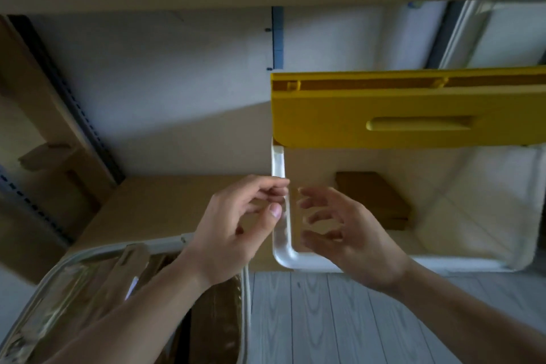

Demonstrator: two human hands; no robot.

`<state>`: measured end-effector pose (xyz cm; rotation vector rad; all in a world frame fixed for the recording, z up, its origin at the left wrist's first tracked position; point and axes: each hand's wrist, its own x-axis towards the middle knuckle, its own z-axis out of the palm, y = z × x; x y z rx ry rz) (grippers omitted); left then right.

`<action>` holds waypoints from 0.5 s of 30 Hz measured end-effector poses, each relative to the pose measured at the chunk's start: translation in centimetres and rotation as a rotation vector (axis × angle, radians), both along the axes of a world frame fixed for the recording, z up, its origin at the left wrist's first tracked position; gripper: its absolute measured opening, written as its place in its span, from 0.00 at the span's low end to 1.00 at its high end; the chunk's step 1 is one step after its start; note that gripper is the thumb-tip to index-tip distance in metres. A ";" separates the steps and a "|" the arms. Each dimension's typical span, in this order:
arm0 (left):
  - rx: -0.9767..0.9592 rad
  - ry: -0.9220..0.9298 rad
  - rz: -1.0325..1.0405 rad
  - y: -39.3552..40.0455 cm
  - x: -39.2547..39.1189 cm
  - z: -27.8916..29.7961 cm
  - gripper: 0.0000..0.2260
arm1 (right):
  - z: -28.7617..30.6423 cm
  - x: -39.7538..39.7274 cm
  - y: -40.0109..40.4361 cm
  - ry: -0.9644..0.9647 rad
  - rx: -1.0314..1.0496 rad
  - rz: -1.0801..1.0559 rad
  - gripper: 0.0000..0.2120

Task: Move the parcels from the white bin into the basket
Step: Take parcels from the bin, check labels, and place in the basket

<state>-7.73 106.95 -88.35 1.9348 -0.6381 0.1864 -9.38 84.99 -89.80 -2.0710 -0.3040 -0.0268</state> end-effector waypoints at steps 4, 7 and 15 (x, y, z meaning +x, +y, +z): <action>-0.013 0.073 -0.096 -4.9 0.3 -1.0 0.18 | -0.1 -0.7 -4.4 -0.015 -0.028 -0.113 0.31; 0.017 0.112 -0.103 -8.2 0.9 -2.0 0.19 | 0.0 -1.2 -7.5 -0.020 -0.019 -0.205 0.35; 0.097 0.104 -0.036 -13.1 3.3 -3.1 0.15 | 0.2 -2.0 -13.3 -0.032 -0.058 -0.344 0.40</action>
